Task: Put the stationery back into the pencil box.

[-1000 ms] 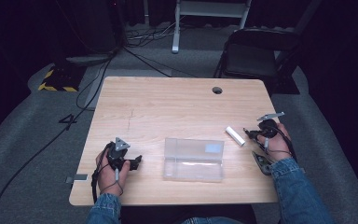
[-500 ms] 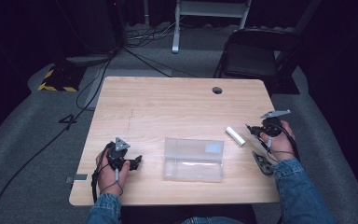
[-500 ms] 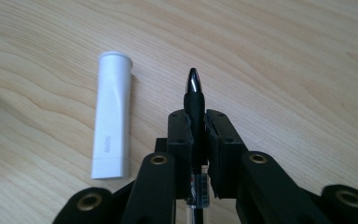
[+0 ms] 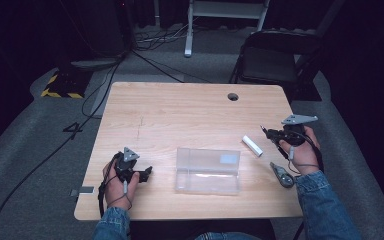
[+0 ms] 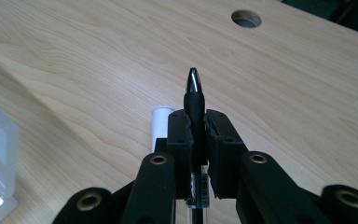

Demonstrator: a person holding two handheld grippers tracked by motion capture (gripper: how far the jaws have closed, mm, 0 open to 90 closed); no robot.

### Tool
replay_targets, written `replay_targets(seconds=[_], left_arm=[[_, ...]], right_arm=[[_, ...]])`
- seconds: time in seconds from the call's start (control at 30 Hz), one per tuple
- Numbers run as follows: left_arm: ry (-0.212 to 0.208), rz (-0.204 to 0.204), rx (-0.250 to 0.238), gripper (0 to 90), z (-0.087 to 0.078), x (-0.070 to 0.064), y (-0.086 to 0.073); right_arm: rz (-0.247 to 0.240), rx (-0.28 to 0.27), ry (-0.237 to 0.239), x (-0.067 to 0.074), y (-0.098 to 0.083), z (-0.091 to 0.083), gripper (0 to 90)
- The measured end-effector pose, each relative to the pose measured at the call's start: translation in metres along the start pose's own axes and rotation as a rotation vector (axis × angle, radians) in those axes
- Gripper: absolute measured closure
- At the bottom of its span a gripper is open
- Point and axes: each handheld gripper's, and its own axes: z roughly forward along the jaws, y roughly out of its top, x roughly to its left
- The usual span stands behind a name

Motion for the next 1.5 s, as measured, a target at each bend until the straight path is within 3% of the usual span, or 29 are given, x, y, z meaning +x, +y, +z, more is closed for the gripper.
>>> replay_targets(seconds=[0.4,0.77,1.17,1.5], left_arm=[[0.0,0.0,0.0,17.2,0.0,0.0,0.0],[-0.001,0.0,0.0,17.2,0.0,0.0,0.0],[-0.001,0.0,0.0,17.1,0.0,0.0,0.0],[-0.003,0.0,-0.001,16.9,0.0,0.0,0.0]], right_arm=[[-0.075,-0.075,0.064,0.027,0.018,-0.016,81.0],[-0.104,-0.102,0.133,0.047,0.026,-0.02,81.0],[-0.212,-0.114,0.243,0.089,0.038,-0.009,81.0],[-0.251,-0.1,0.309,0.116,0.045,0.005,80.9]])
